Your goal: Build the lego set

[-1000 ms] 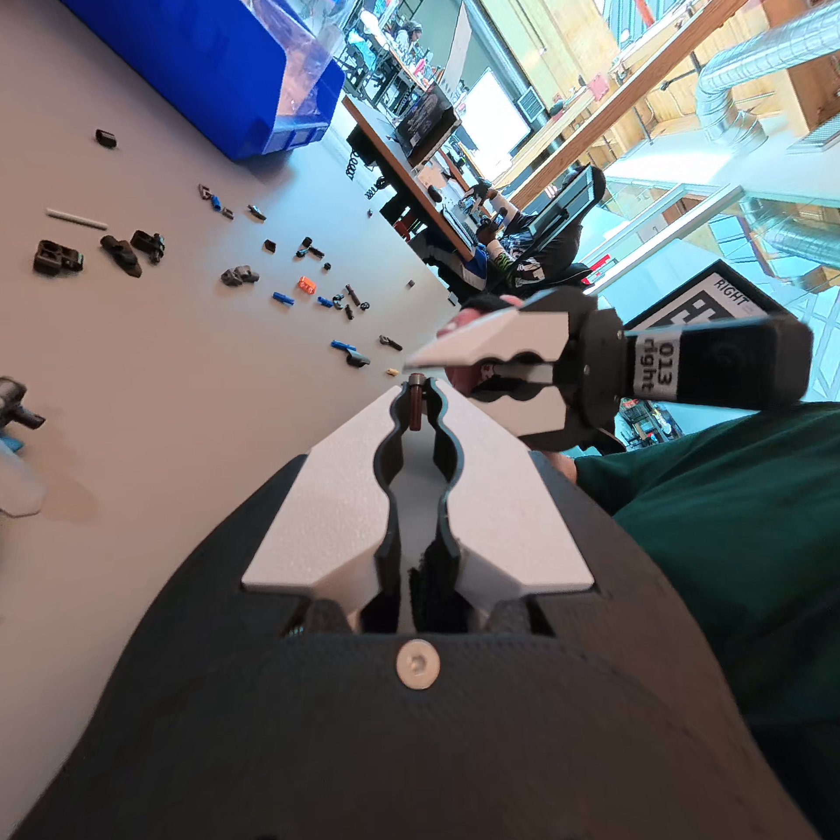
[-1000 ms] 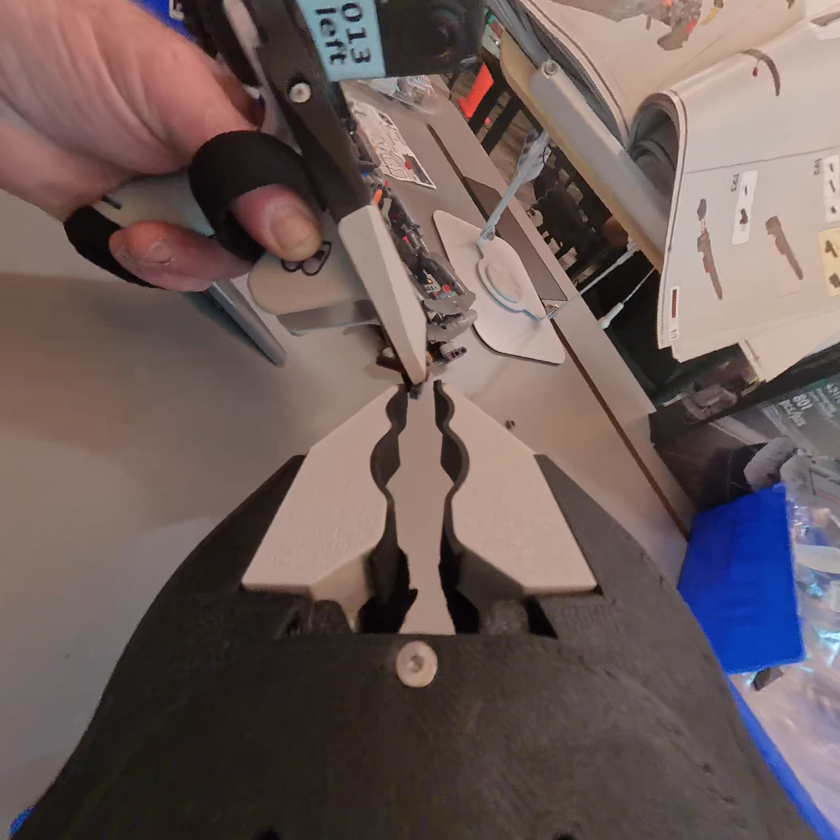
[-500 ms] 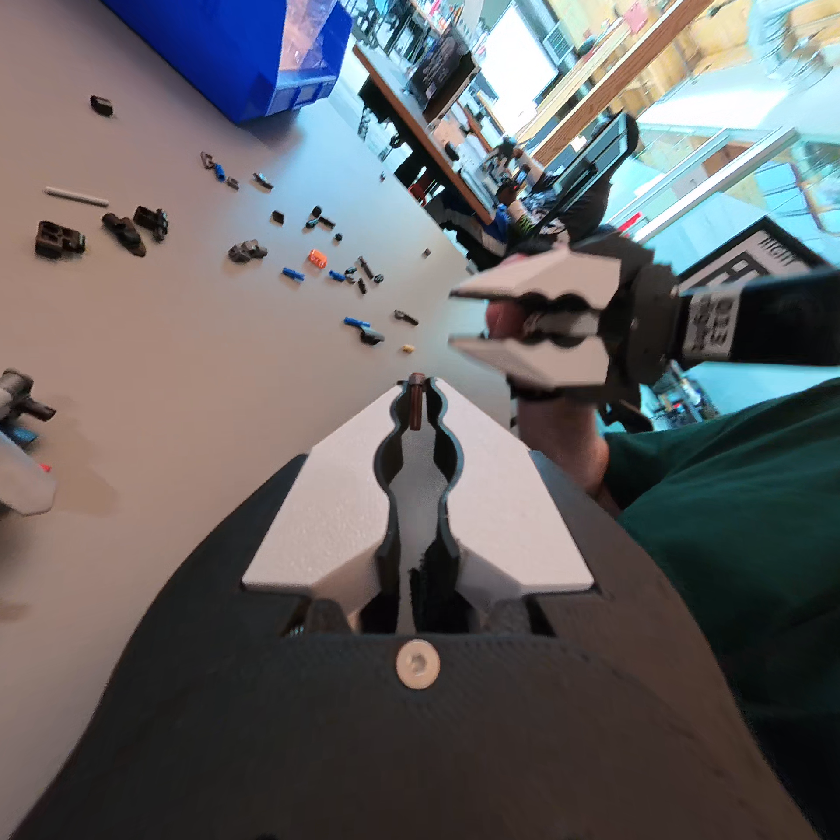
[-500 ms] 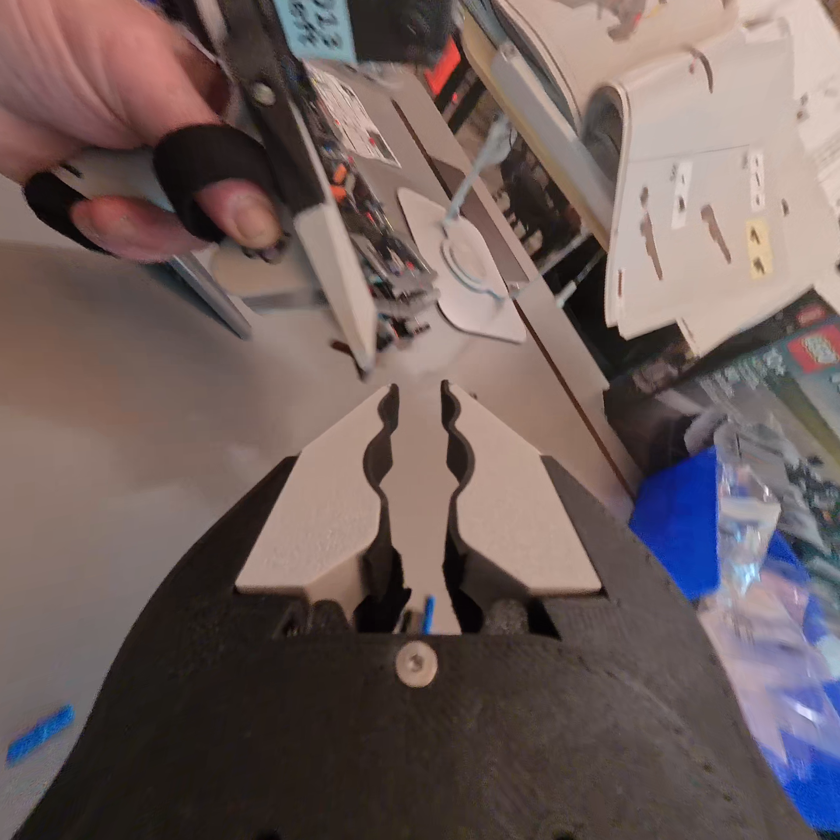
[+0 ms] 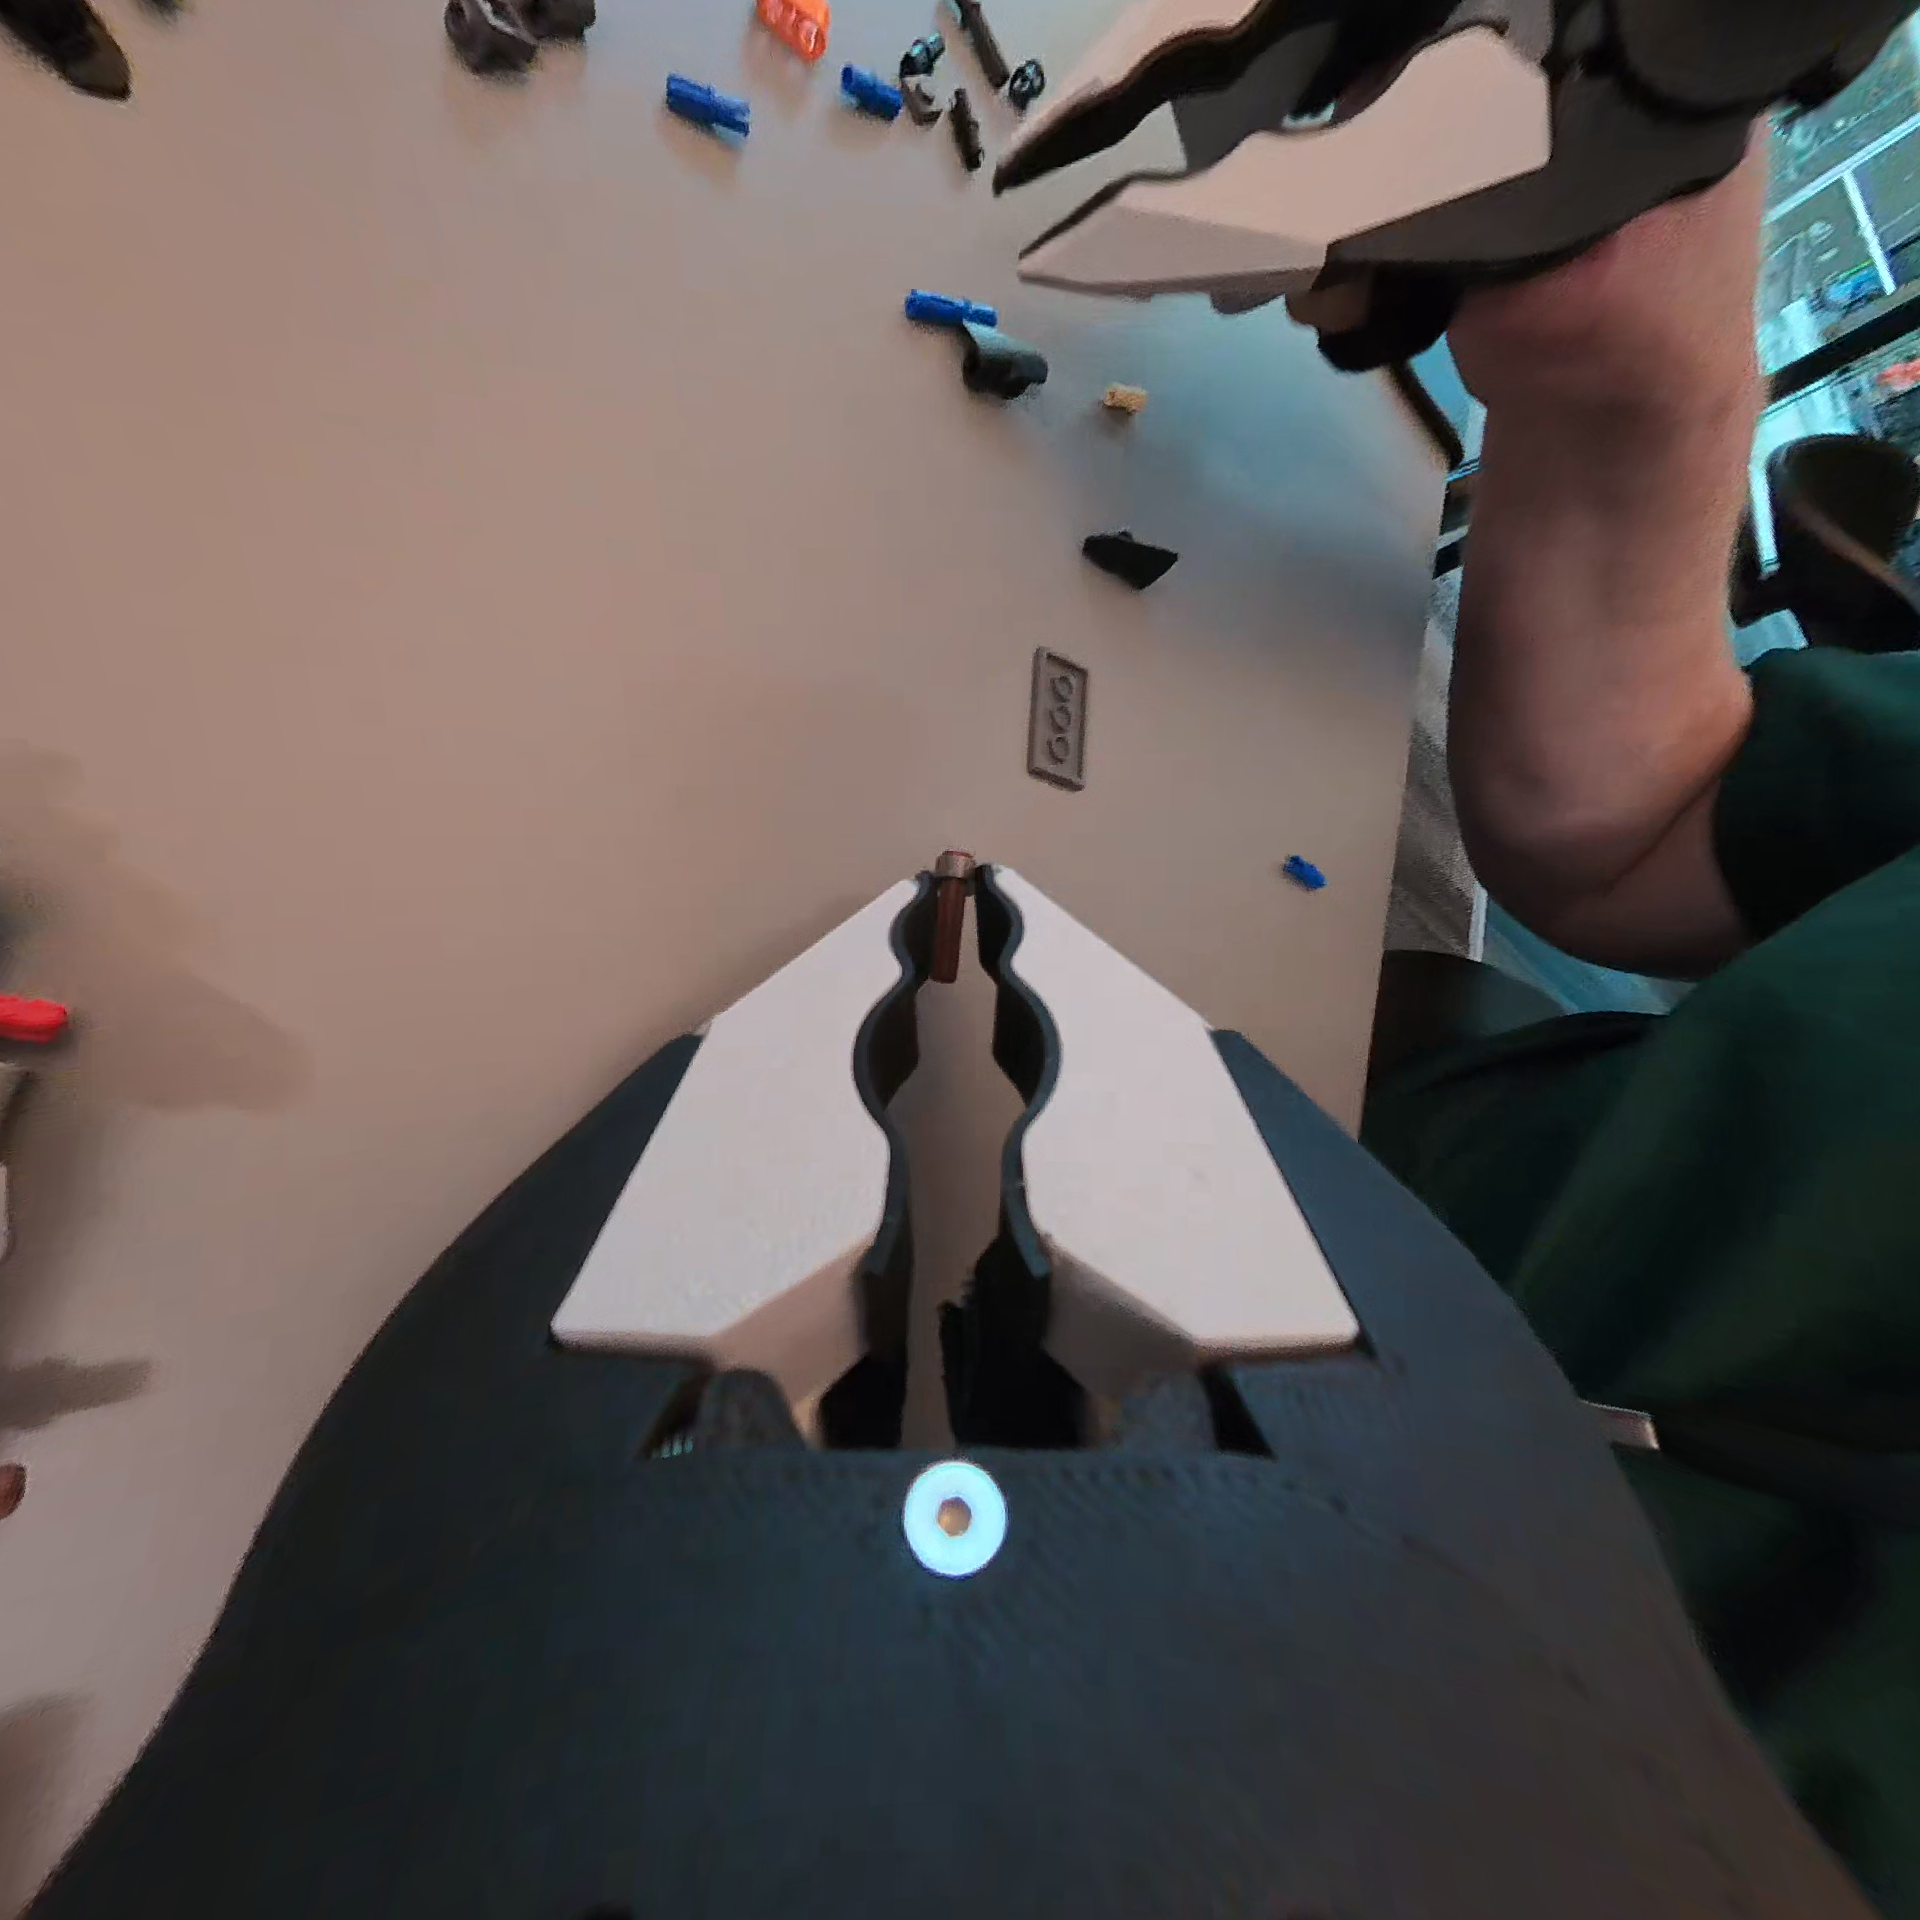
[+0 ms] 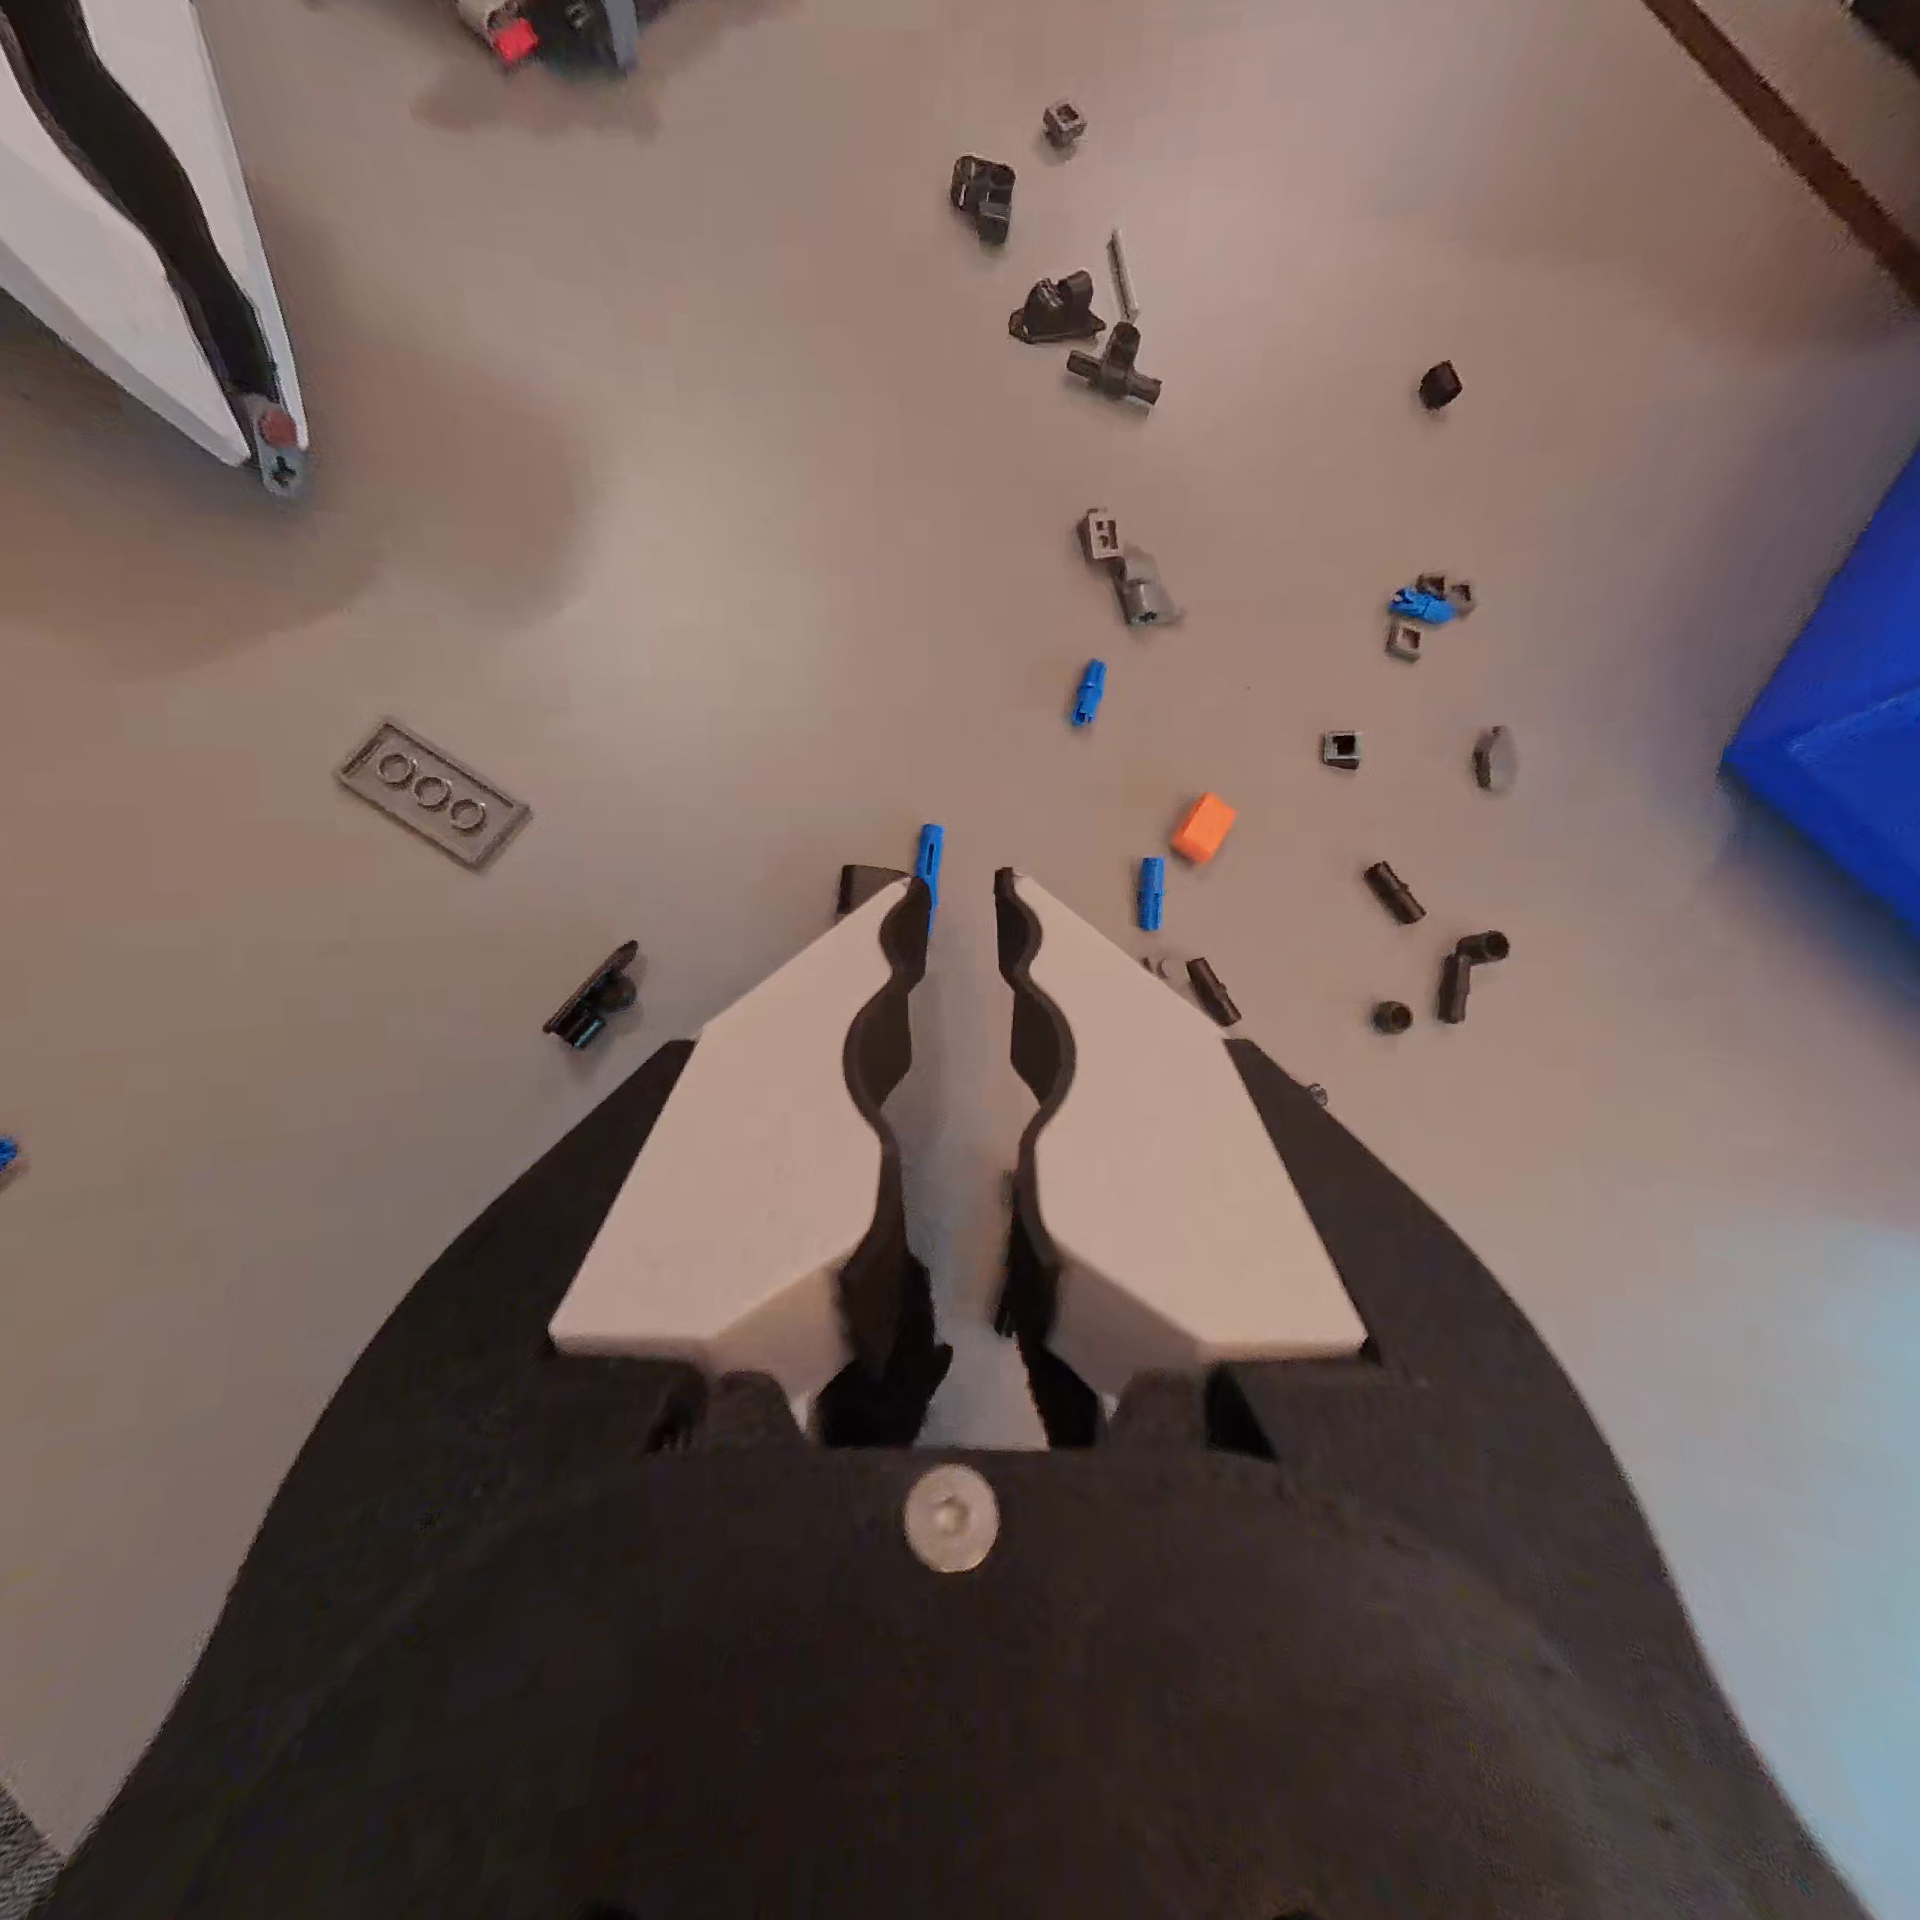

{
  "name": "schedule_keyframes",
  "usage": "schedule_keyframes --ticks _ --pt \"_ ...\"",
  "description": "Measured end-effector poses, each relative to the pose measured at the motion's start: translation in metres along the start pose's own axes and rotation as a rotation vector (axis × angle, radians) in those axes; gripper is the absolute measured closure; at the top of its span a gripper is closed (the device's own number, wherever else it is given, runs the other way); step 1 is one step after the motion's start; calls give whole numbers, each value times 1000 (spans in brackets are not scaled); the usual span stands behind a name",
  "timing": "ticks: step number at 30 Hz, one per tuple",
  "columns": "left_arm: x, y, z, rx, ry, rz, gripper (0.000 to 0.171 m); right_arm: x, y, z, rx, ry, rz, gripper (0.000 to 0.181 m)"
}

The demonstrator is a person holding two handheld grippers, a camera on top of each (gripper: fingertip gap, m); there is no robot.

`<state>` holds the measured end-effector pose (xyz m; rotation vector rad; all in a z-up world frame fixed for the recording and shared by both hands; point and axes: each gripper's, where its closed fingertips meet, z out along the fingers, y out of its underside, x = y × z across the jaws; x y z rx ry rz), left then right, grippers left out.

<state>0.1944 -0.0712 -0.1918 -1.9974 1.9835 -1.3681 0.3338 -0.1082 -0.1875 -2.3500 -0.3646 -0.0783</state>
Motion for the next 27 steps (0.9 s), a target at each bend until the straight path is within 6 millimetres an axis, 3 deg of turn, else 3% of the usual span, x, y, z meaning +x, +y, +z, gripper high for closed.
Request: schedule_keyframes --ticks 6,13,18,27 --pt "-8 5 6 -55 -56 25 166 16 -8 6 9 3 22 167" --pt "-9 2 4 -59 -81 61 156 29 -18 33 -66 22 -3 168" --pt "-8 -1 -1 -28 -93 98 144 47 -24 16 -3 36 63 170" --pt "-5 3 -12 -30 -173 220 135 34 -26 28 -39 -10 25 168"
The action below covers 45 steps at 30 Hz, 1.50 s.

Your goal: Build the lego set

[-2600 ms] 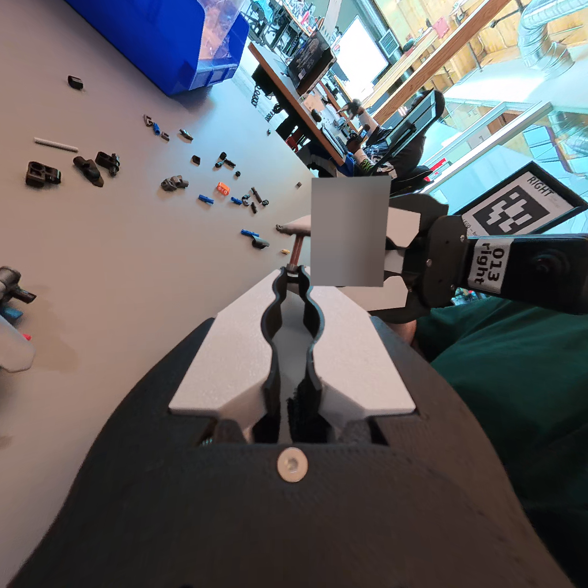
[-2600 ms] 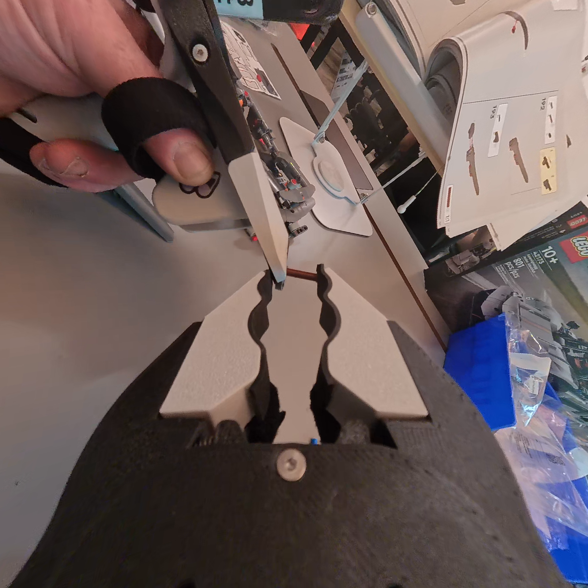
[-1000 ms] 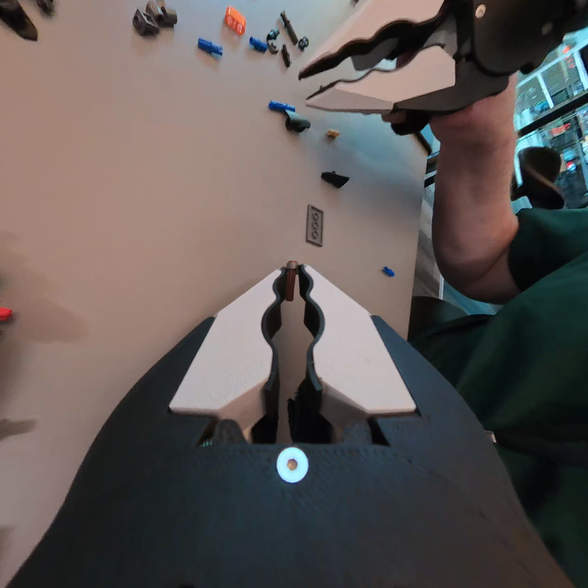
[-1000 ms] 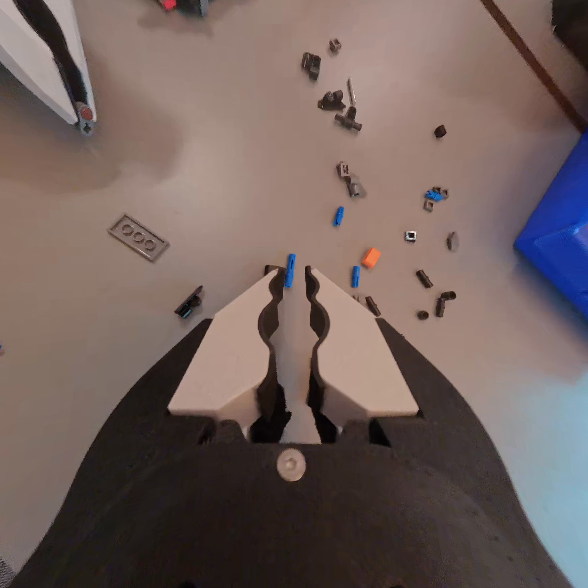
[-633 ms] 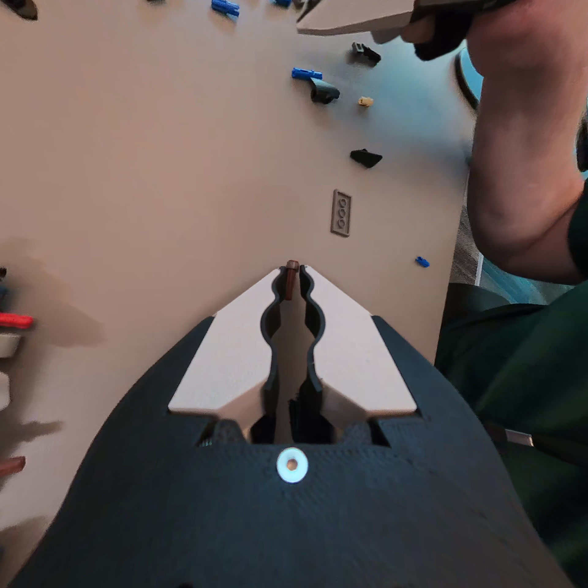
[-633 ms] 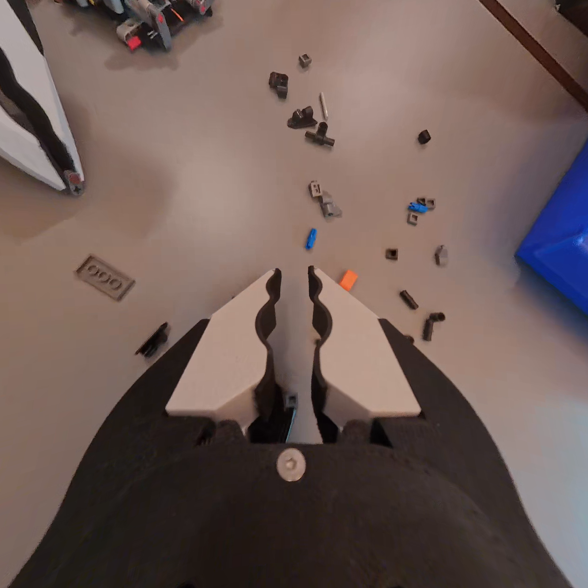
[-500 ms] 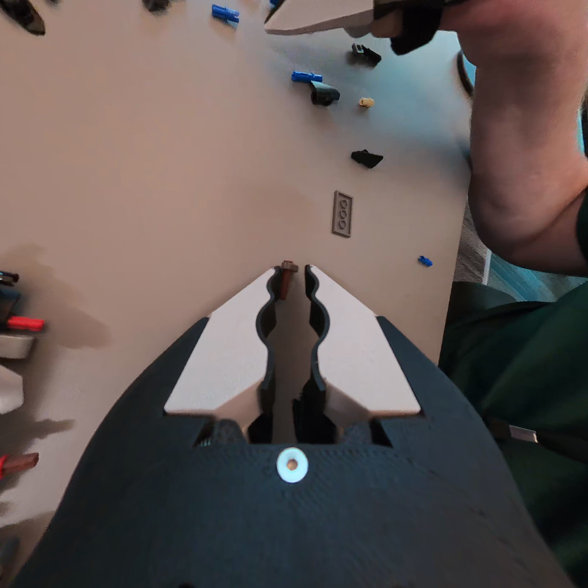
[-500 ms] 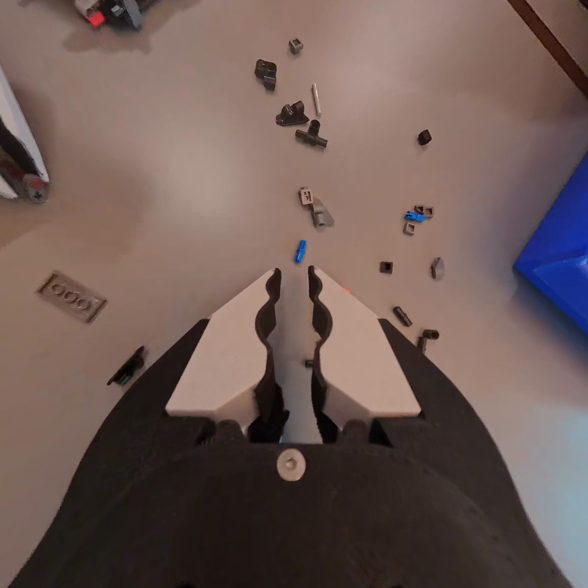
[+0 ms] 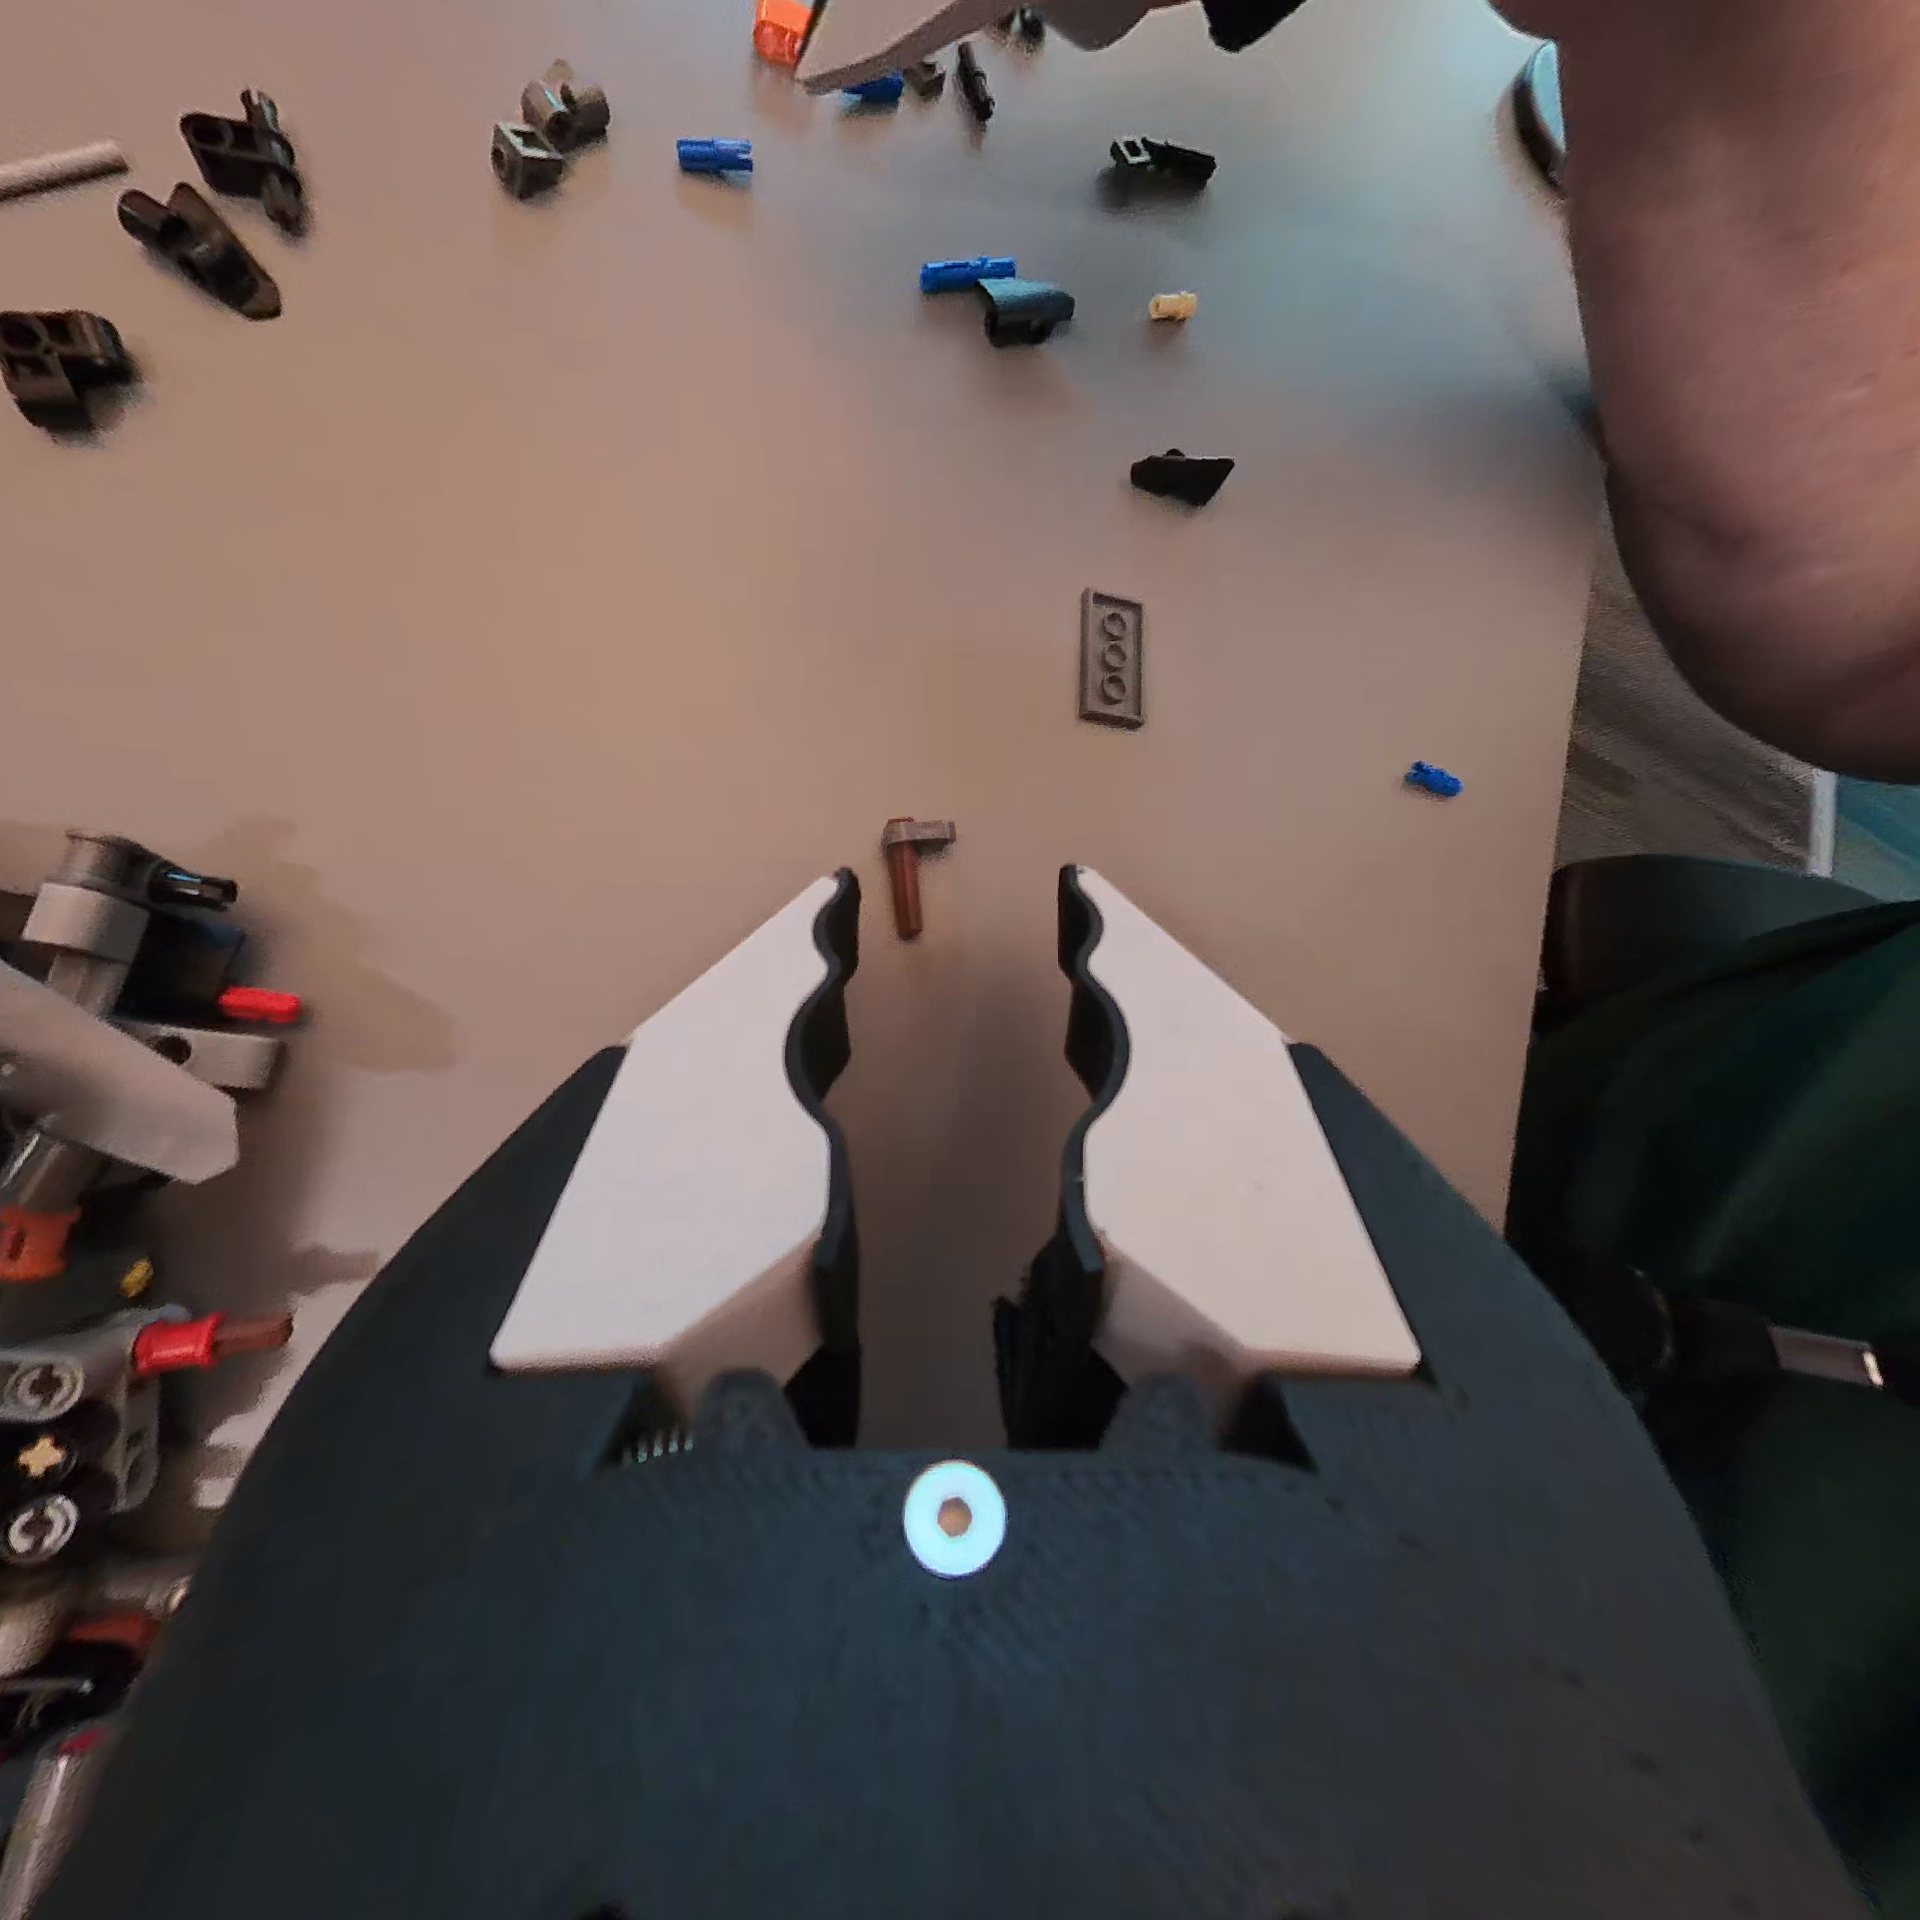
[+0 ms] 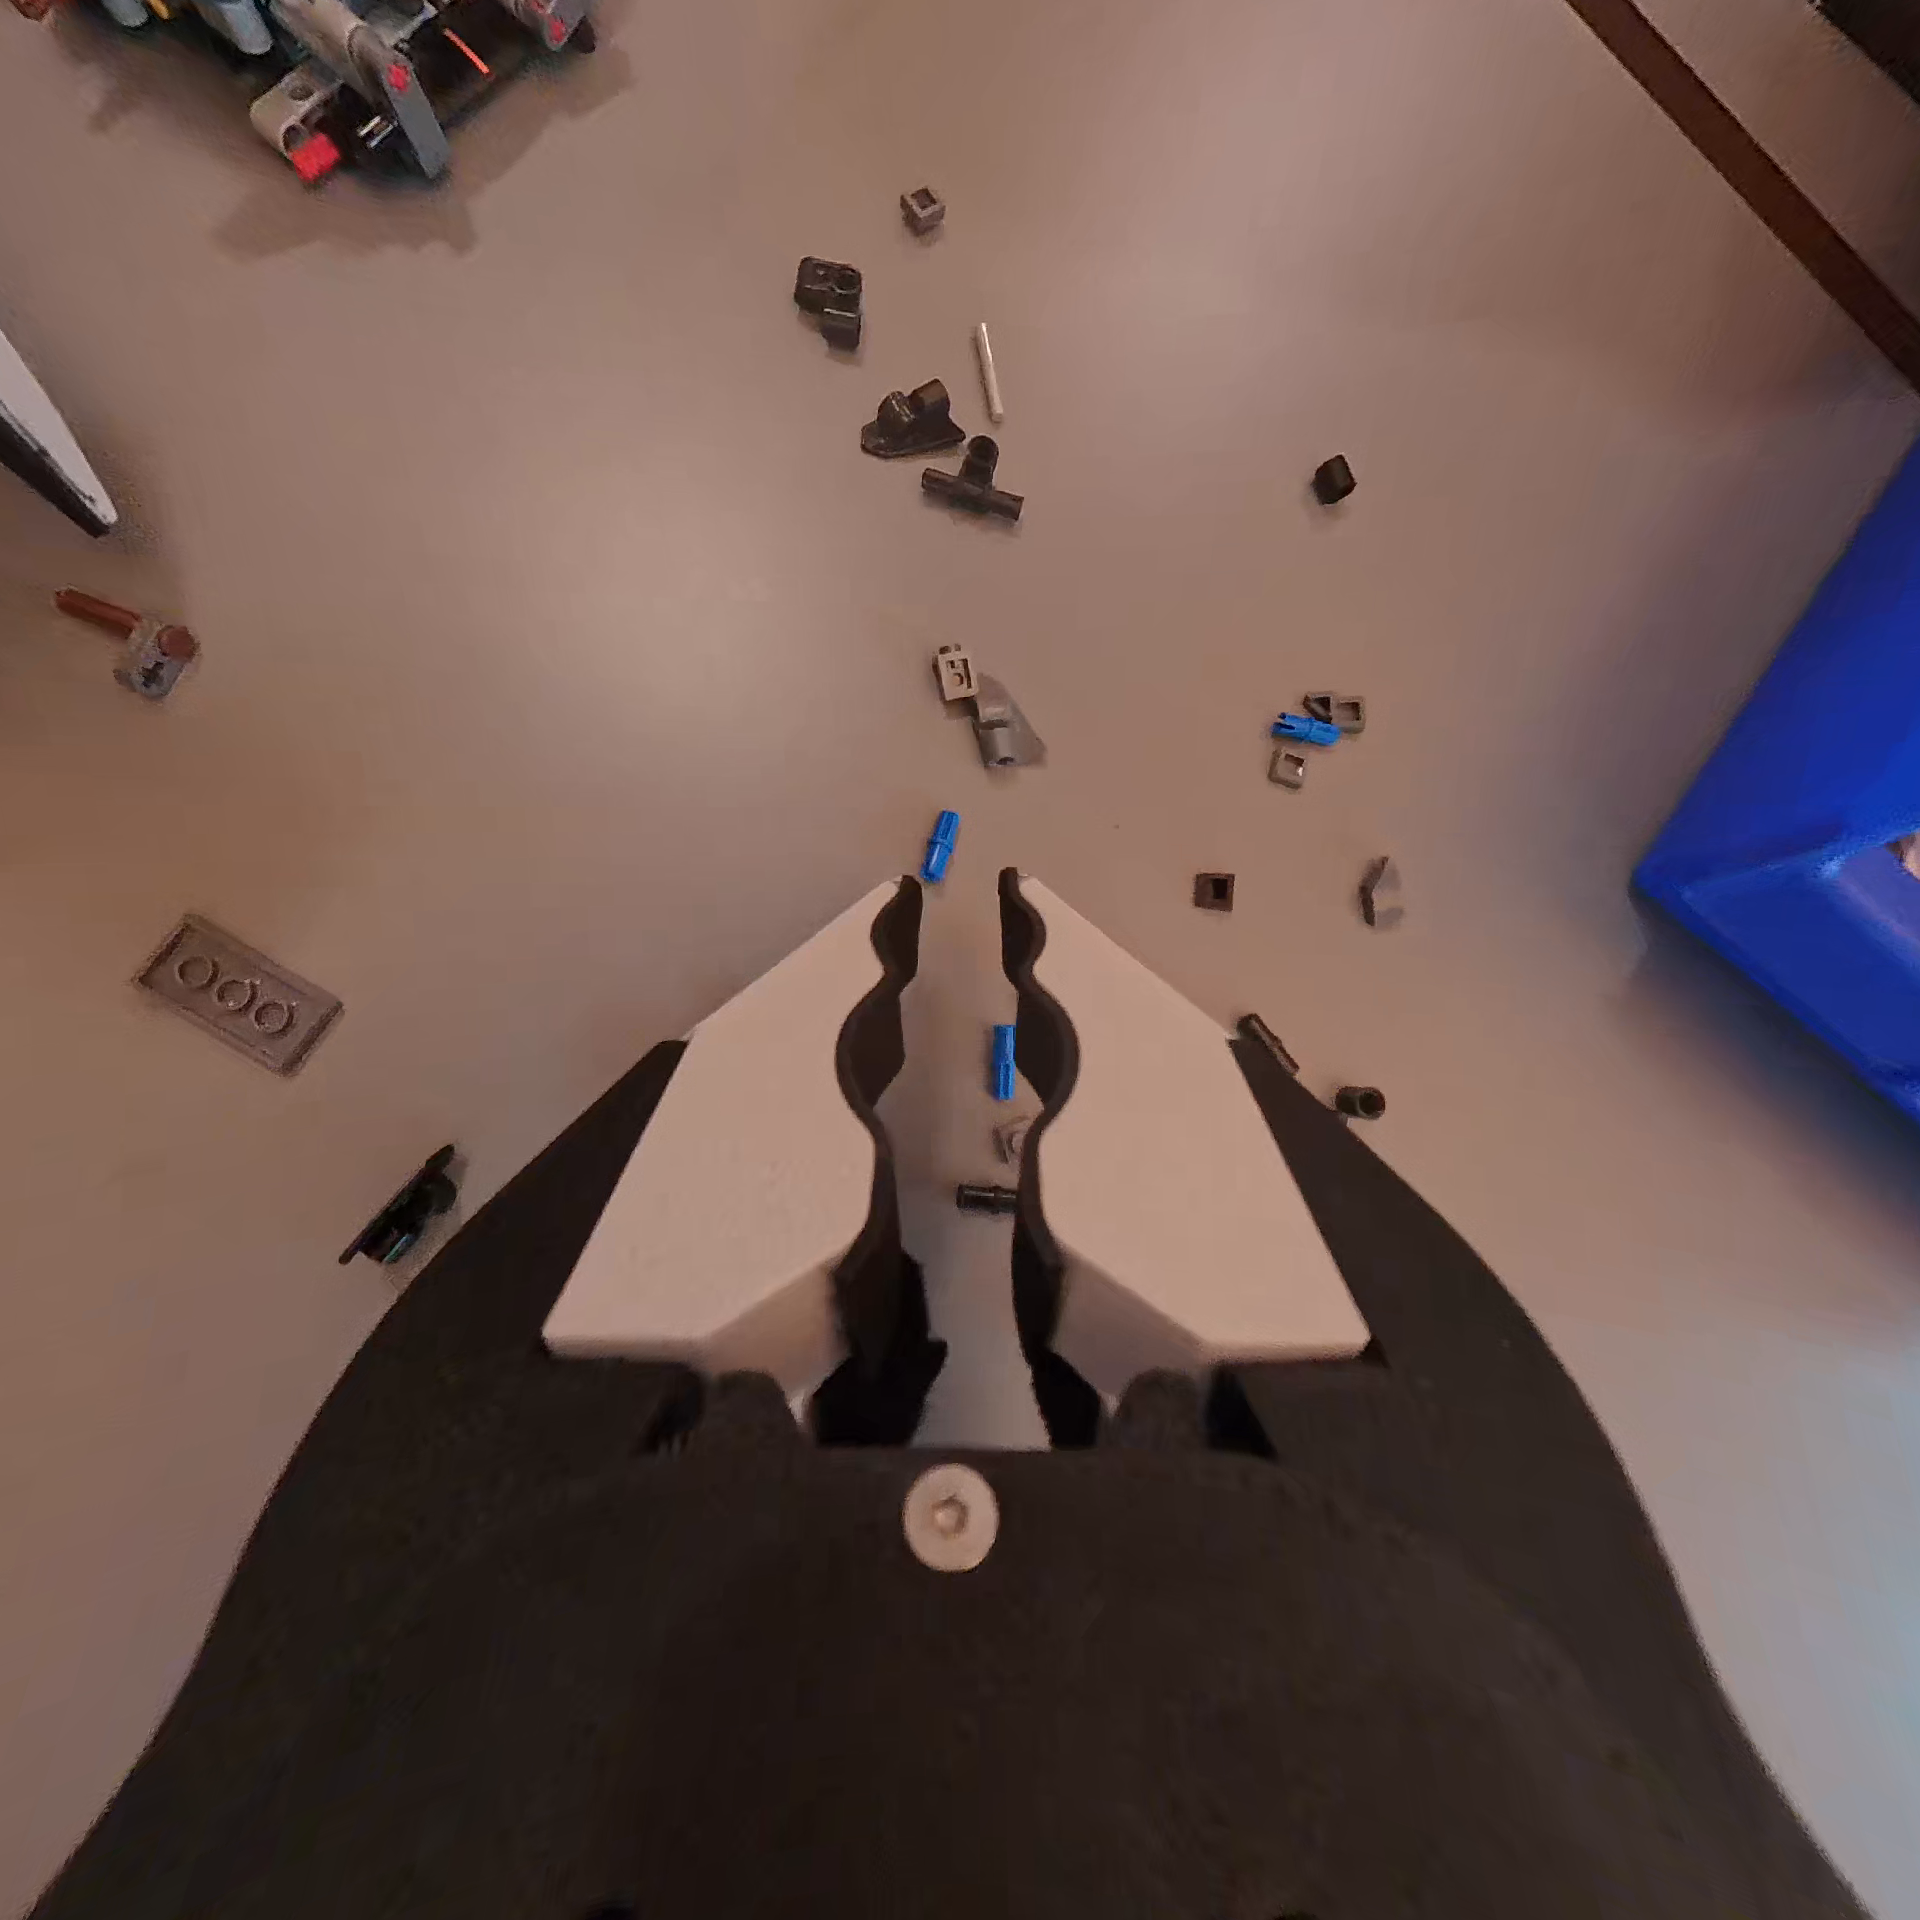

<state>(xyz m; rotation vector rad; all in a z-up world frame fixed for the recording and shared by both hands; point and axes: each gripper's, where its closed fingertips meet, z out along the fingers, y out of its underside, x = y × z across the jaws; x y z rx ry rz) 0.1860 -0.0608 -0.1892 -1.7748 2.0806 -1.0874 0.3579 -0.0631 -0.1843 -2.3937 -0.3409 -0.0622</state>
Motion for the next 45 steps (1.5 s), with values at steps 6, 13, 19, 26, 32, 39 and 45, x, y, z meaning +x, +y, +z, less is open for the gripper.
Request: schedule_keyframes --ticks 6,13,19,26,32,39,45 --pt "-4 4 -1 -32 -50 55 140 -4 3 9 -27 -17 4 167" --pt "-2 8 6 -54 -56 63 144 -5 9 20 -67 -8 -4 169" --pt "-2 6 4 -37 -62 58 147 -7 7 23 -42 -33 9 179" --pt "-2 8 4 -49 -79 66 147 -8 7 22 -36 -24 -15 179" --pt "-2 12 2 -55 -87 58 147 -9 6 20 -14 -21 -24 179" --pt "-2 15 3 -74 -94 57 147 -10 3 17 10 -24 -29 179" --pt "1 18 4 -78 -86 47 147 -11 1 17 20 -27 -43 179"
